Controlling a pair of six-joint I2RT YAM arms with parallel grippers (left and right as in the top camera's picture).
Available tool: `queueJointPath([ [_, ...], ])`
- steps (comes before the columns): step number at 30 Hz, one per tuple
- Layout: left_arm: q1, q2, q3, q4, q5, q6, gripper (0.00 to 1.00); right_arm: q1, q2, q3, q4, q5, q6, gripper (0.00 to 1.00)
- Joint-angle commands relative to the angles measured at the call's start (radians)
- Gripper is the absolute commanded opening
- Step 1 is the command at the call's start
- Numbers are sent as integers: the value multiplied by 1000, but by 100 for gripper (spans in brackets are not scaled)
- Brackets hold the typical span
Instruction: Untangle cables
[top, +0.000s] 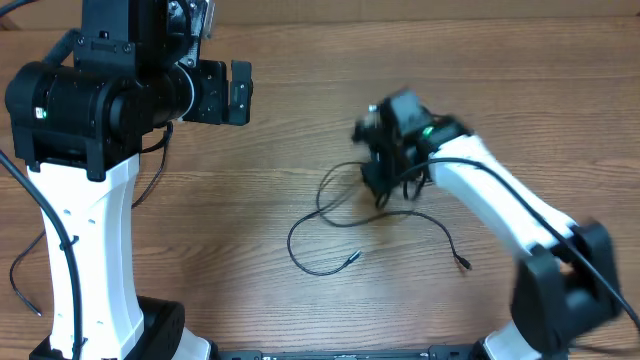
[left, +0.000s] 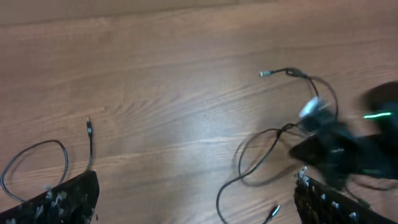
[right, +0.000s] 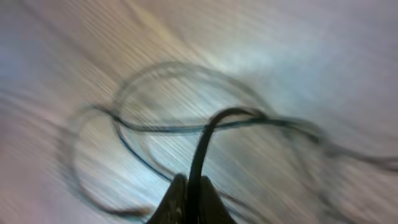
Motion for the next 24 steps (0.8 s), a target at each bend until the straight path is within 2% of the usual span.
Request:
queueJointPath([
  [1,4,16,5,11,-6,24,100,6,-180,322,-95,-16,67,4],
  [8,4,83,5,7,7,29,100,6,-243,777,-243,-13,123,4],
  [11,4,118,5,5,128,98,100,6,-243,893,-287,-12,118,4],
  [18,1,167,5,-15,634,435,100,6,-241,933,-372,87,114,4],
  [20,-2,168,5,-16,689,492,100,6,-241,933,-391,100,108,4],
  [24,-3,167,5,-23,721,507,100,5,-239,932,-406,156,108,4],
])
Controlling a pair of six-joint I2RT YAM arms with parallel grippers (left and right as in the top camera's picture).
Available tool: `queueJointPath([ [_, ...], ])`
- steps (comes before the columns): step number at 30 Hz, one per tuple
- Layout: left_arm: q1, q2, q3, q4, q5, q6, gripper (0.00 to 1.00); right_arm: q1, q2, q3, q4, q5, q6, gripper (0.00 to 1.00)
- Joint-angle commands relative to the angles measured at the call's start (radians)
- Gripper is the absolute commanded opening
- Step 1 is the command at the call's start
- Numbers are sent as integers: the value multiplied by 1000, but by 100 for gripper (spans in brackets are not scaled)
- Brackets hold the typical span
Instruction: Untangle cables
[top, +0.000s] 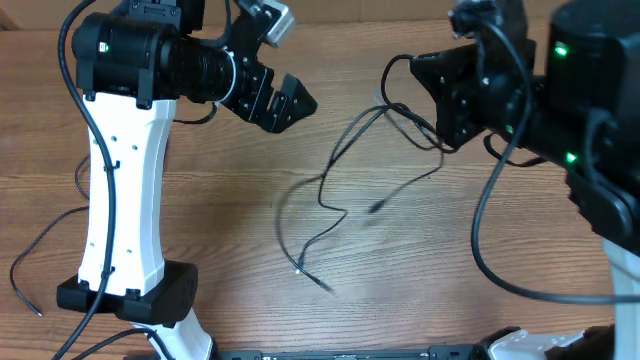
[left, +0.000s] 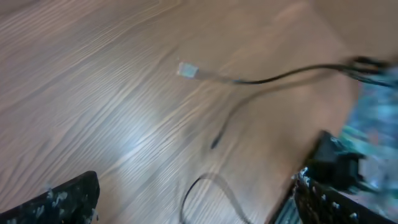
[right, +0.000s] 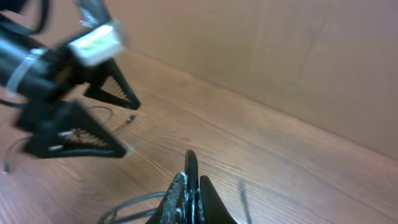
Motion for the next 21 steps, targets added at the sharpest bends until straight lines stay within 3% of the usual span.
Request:
queueJointPath([
  [1,-2,-2,5,-15,134,97,100,5,-12,5,0,81,-1,4],
  [11,-93,-1,-16,-41,150,107,100,5,8,5,-15,93,0,4],
  [21,-202,47,-18,53,-178,-1,100,5,8,5,-46,92,-1,4],
])
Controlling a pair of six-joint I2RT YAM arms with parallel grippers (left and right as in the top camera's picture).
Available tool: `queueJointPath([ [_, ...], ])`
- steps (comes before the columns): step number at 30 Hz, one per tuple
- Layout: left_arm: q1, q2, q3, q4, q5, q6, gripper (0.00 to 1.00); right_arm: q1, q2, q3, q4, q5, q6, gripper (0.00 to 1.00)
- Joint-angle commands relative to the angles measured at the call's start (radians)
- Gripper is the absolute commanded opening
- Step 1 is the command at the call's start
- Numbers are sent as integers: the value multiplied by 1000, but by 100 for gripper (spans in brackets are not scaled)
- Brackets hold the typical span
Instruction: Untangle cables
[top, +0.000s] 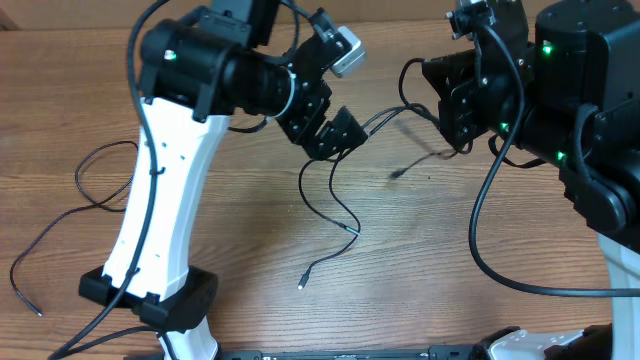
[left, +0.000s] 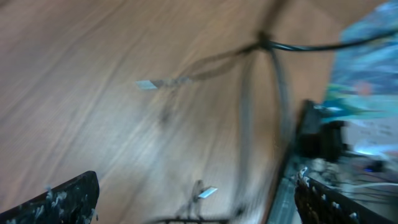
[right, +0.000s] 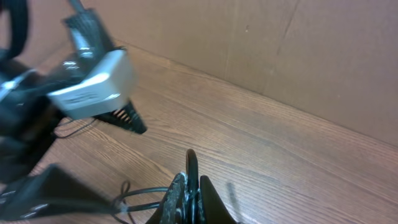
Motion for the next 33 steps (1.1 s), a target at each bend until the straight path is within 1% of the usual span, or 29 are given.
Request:
queueJointPath([
  [1,-11,37,-6,35,-183,-71,100,5,4,8,3,8,-1,4],
  [7,-14,48,-6,53,-183,-92,100,5,4,8,3,5,-1,4],
  [12,-27,91,-8,52,-175,-119,99,5,4,8,2,5,0,4],
  [15,-44,135,-8,49,-168,-122,92,5,4,8,-2,5,0,4],
  [16,-53,154,-8,46,-165,-122,89,5,4,8,-3,5,-1,4],
  [17,-61,172,-8,43,-158,-122,82,5,4,8,-4,5,-1,4],
  [18,-69,190,-8,40,-150,-122,61,5,4,8,-5,5,-1,4],
  [19,-76,204,-8,38,-148,-121,36,5,4,8,-7,6,-1,4],
  [20,-82,216,-8,35,-148,-122,4,5,4,8,-8,6,-1,4],
  [22,-92,230,-8,36,-165,-121,4,5,4,8,-13,7,-1,4],
  [24,-92,228,-8,38,-224,-138,4,4,4,8,-15,21,-1,4],
  [26,-76,208,2,33,-348,-204,4,3,4,8,-17,33,-1,4],
  [29,-6,148,23,-1,-584,-327,4,-2,4,8,-8,33,0,4],
  [31,59,94,25,-31,-718,-396,4,-36,4,8,18,32,7,4],
  [33,142,42,25,-63,-813,-449,4,-98,4,8,48,32,35,4],
])
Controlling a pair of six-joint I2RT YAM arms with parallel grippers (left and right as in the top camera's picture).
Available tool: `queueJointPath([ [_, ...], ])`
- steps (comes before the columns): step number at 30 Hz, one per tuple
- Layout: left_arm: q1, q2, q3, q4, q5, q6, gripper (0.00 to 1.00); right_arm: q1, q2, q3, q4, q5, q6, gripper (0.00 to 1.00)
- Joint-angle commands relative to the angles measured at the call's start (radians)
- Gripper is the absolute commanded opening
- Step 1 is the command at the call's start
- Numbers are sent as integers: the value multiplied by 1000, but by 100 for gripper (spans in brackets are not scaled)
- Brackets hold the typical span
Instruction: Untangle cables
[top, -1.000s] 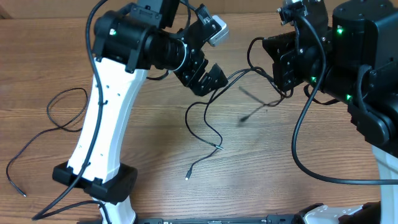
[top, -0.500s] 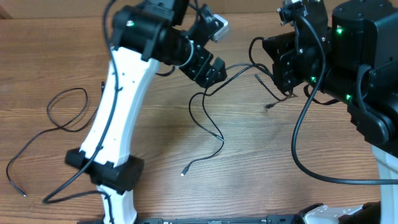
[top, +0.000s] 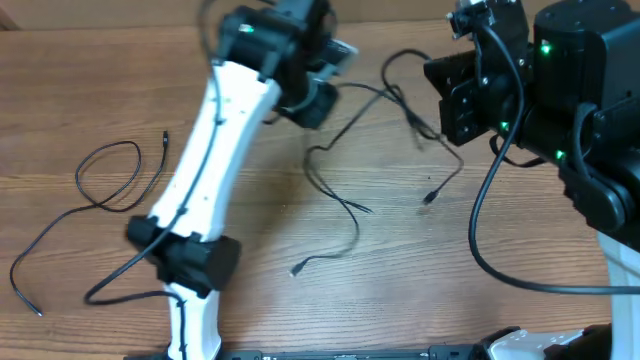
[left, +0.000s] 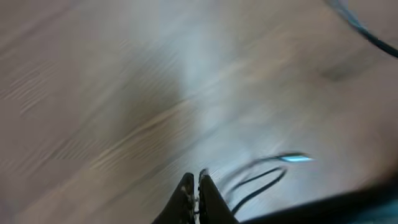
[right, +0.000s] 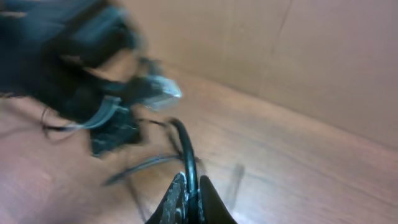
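Note:
Thin black tangled cables (top: 334, 196) hang and trail between the two arms over the wooden table (top: 520, 310). One plug end (top: 430, 197) dangles at the right; another end (top: 297, 270) lies lower on the wood. My right gripper (top: 445, 100) is raised at the upper right, shut (right: 189, 183) on a thick black cable (right: 185, 149). My left gripper (top: 325, 100) is at the top middle, its jaws pressed together (left: 198, 180) on what looks like a thin strand. The left wrist view is blurred; a cable loop (left: 258, 177) shows beside the jaws.
A separate black cable (top: 95, 165) lies looped on the table's left side, its tail reaching the front left corner (top: 28, 303). The left arm's white link (top: 215, 140) slants across the table's middle. A brown wall (right: 323, 56) stands behind the table.
My left gripper was open near the hanging strands and is now shut, slightly higher and left. The dangling cables hang differently, with one plug now at the right. The right gripper stays raised.
My right gripper was shut on the cable bundle low on the table, the left arm back at the left. Then the right held the bundle high at the upper right, and the open left gripper stood nearer each time. Now the left is shut at the strands.

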Motion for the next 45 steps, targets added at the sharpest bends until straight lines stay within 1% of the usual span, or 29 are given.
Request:
queueJointPath([
  [1,172,-157,32,-42,-306,-177,4,-109,1,8,40,18,47,4],
  [3,281,-212,32,-42,-293,-211,4,-211,3,8,60,10,80,4],
  [7,484,-310,32,-41,-232,-217,4,-449,14,8,74,-49,113,4],
  [11,660,-396,32,-41,-190,-209,4,-694,32,8,84,-199,120,4],
  [14,732,-435,32,-41,-155,-208,4,-823,47,8,91,-264,156,4],
  [18,756,-451,32,-38,-135,-209,4,-906,62,8,77,-280,161,4],
  [21,734,-445,32,-26,-5,-183,4,-884,62,8,42,-296,129,4],
  [22,720,-443,32,-19,12,-183,4,-866,61,8,37,-297,129,4],
  [25,642,-436,32,3,27,-182,4,-766,61,8,29,-296,124,4],
  [27,534,-431,32,25,38,-171,4,-668,61,8,21,-291,106,4],
  [29,486,-428,32,34,37,-171,4,-621,61,8,19,-277,106,4],
  [36,363,-378,32,57,40,-162,4,-527,61,8,-2,-274,106,4],
  [40,326,-327,32,58,52,-156,4,-490,61,8,-15,-274,106,4],
  [43,306,-280,32,53,92,-156,4,-470,61,8,-19,-274,105,4],
  [44,301,-263,32,51,105,-156,5,-465,61,8,-19,-274,101,4],
  [45,296,-248,32,48,116,-156,14,-459,61,8,-19,-274,100,4],
])
